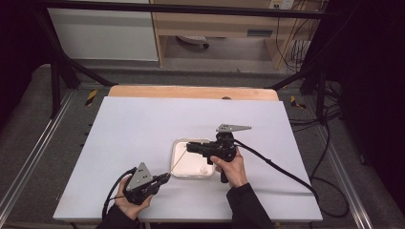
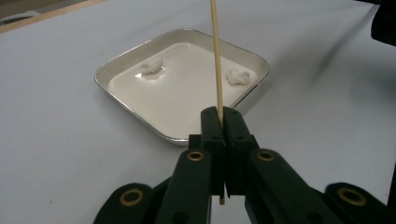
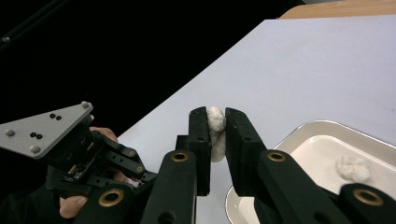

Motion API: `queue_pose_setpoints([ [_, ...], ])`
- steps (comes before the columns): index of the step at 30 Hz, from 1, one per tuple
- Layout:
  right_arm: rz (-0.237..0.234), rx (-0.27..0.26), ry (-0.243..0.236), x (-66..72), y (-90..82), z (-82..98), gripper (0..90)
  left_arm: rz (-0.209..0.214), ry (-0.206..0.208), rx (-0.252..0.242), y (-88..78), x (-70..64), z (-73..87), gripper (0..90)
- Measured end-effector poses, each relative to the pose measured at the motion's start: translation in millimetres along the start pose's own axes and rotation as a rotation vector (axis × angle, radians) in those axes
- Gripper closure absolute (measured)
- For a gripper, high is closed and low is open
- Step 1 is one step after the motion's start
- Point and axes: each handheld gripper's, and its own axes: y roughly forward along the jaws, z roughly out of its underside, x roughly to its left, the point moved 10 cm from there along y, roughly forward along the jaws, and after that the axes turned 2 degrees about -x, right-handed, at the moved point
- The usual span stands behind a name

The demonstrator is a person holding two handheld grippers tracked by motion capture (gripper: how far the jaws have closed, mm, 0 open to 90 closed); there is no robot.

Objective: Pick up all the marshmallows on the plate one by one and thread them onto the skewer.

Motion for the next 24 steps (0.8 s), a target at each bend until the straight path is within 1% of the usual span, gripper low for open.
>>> queue_pose_setpoints([
  [1, 0.003, 0.004, -0.003, -0.4, 0.7, 1.2, 82.0, -0.002, 0.005, 0.008, 0.4, 0.2, 1.4, 88.8],
  [3, 0.006, 0.019, -0.009, -0.7, 2.1, 5.3, 82.2, -0.002, 0.001, 0.013, 0.9, 0.9, 2.8, 88.8],
  [5, 0.001, 0.015, -0.01, 0.3, 2.4, 5.2, 82.3, -0.005, 0.003, 0.011, 0.7, 1.2, 2.2, 88.8],
  [7, -0.018, 0.007, -0.002, 3.5, 2.9, 4.7, 82.4, -0.004, 0.003, 0.009, 1.2, 0.4, 1.8, 88.8],
  [14, -0.036, 0.02, -0.016, 9.2, 3.5, 9.5, 82.7, -0.008, 0.013, 0.034, 3.4, 0.1, 5.4, 88.9],
  [16, -0.036, 0.022, -0.018, 9.5, 3.3, 10.0, 82.8, -0.009, 0.015, 0.038, 3.8, -0.4, 5.2, 88.9],
  [17, -0.036, 0.023, -0.027, 10.2, 3.2, 10.4, 82.8, -0.015, 0.02, 0.04, 3.7, -0.3, 5.2, 88.9],
  [19, -0.032, 0.023, -0.029, 10.2, 3.1, 10.6, 82.9, -0.009, 0.018, 0.047, 3.7, -0.9, 5.2, 88.9],
  [20, -0.032, 0.024, -0.036, 10.3, 3.1, 11.2, 82.8, -0.016, 0.018, 0.046, 3.7, -0.5, 5.3, 89.0],
  [24, -0.019, 0.032, -0.052, 9.9, 3.3, 13.8, 82.9, -0.014, 0.012, 0.056, 4.3, -0.9, 6.6, 89.0],
])
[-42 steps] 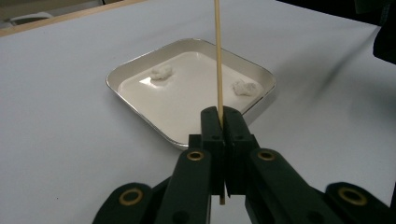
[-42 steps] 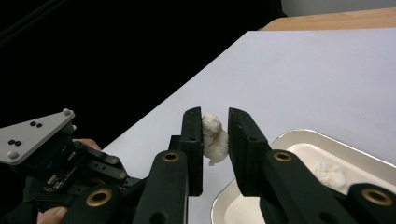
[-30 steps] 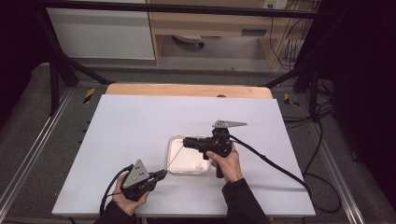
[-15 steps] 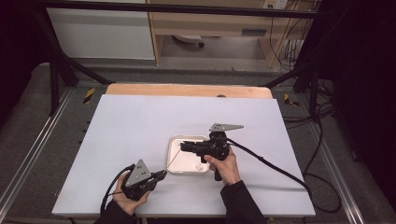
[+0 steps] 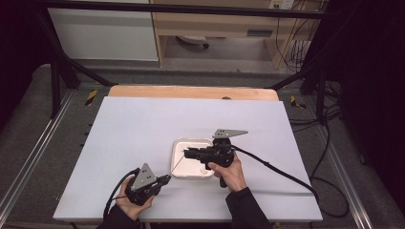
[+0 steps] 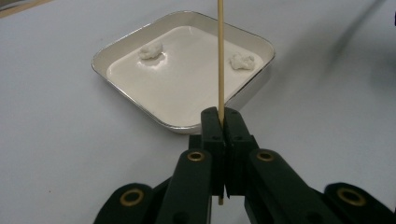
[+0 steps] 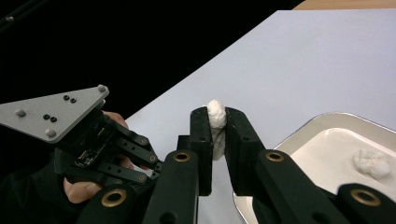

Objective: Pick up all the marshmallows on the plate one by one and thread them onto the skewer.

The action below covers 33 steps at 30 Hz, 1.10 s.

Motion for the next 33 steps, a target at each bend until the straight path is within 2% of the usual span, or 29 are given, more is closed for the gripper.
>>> queue_pose_setpoints([
  [12, 0.014, -0.005, -0.027, 1.3, 2.5, 4.1, 83.0, -0.015, -0.013, 0.009, 1.1, 0.8, 0.8, 89.0],
  [19, 0.011, -0.012, -0.026, 2.3, 3.7, 4.9, 83.2, -0.024, 0.002, 0.009, 1.0, 0.9, -0.1, 89.1],
  [25, 0.002, 0.005, -0.023, 2.9, 4.1, 7.7, 83.4, -0.029, 0.024, 0.023, 2.0, 0.0, 1.2, 89.0],
  [33, -0.001, 0.007, -0.021, 3.4, 5.5, 9.8, 83.6, -0.025, 0.023, 0.028, 3.1, -0.7, 2.0, 89.0],
])
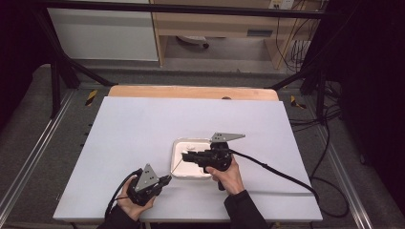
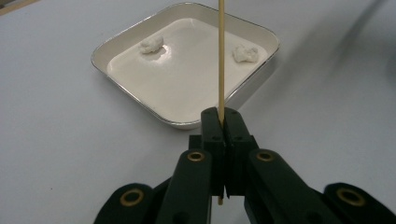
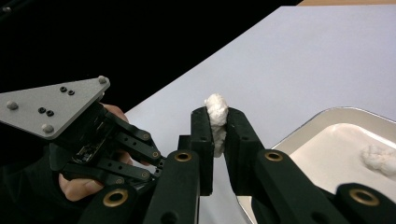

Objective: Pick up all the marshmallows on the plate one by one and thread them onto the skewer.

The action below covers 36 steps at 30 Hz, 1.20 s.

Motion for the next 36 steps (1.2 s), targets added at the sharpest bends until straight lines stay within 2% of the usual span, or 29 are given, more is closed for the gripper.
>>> queue_pose_setpoints([
  [10, 0.004, 0.01, 0.005, -0.8, -0.5, 0.3, 83.6, -0.003, -0.007, -0.006, 0.6, 0.5, -2.3, 89.1],
  [18, 0.001, 0.014, 0.008, -0.4, 1.5, 3.2, 83.7, -0.007, 0.014, 0.01, 2.3, -0.7, -0.2, 89.0],
  [36, -0.01, 0.021, 0.014, 0.8, 3.3, 6.0, 84.0, -0.009, 0.024, 0.021, 5.1, -2.3, 0.0, 89.1],
])
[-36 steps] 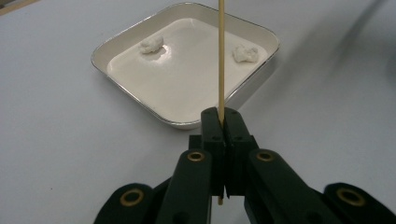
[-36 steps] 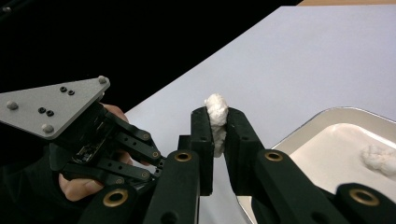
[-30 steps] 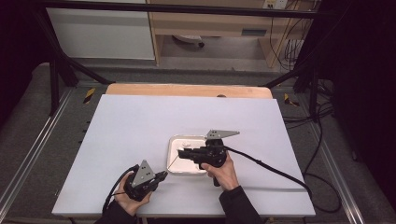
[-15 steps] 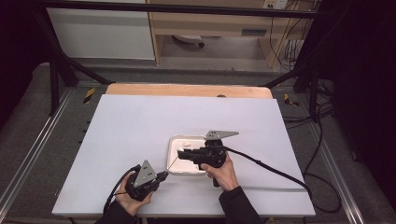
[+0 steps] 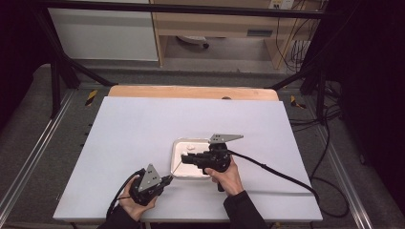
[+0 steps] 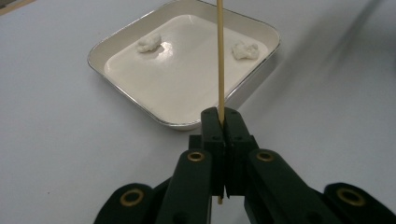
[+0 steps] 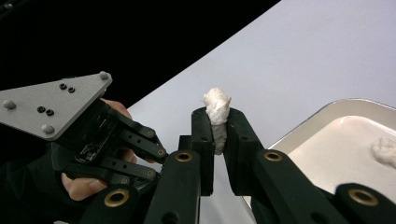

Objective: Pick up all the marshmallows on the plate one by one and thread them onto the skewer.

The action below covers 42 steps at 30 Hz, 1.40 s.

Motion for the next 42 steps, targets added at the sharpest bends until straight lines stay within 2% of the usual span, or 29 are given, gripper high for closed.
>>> queue_pose_setpoints([
  [12, -0.012, -0.009, 0.004, 1.2, 0.8, -0.9, 84.1, -0.001, -0.001, -0.008, -0.6, 0.6, -2.9, 89.0],
  [24, -0.017, 0.003, 0.001, 2.1, 2.6, 3.3, 84.2, 0.005, 0.003, 0.005, 1.9, -1.8, -0.6, 89.1],
  [28, -0.013, 0.0, -0.01, 1.4, 0.9, 1.4, 82.6, 0.012, -0.017, -0.023, -1.6, 1.6, -4.2, 89.0],
  [30, 0.007, -0.01, -0.015, 0.6, -1.8, -1.6, 79.3, 0.019, -0.026, -0.04, -3.6, 3.2, -7.0, 89.1],
  [31, 0.004, -0.012, -0.017, 1.2, -3.0, -2.7, 66.9, 0.018, -0.028, -0.042, -3.5, 3.6, -7.4, 89.0],
  [32, -0.002, -0.008, -0.008, 3.0, -3.7, -2.7, 59.0, 0.017, -0.027, -0.041, -2.5, 3.5, -7.0, 89.0],
  [33, -0.002, -0.008, -0.008, 3.0, -3.7, -2.7, 59.0, 0.019, -0.026, -0.041, -2.2, 3.2, -6.8, 89.0],
  [35, 0.003, -0.005, -0.018, 2.5, -4.0, -1.9, 50.8, 0.016, -0.022, -0.042, -2.0, 3.0, -6.9, 89.0],
  [39, 0.026, -0.001, -0.042, 0.5, -7.0, -3.3, 44.4, 0.006, -0.021, -0.054, -4.4, 4.2, -7.7, 89.0],
  [40, 0.051, -0.007, -0.051, -1.9, -7.9, -4.4, 33.1, 0.004, -0.028, -0.059, -5.6, 5.3, -7.7, 89.1],
  [41, 0.106, -0.007, -0.066, -8.1, -9.9, -5.3, 30.9, -0.001, -0.032, -0.07, -7.1, 6.5, -8.2, 89.1],
  [42, 0.126, 0.002, -0.066, -12.3, -12.7, -5.0, 31.8, 0.001, -0.037, -0.072, -8.3, 7.6, -8.3, 89.1],
])
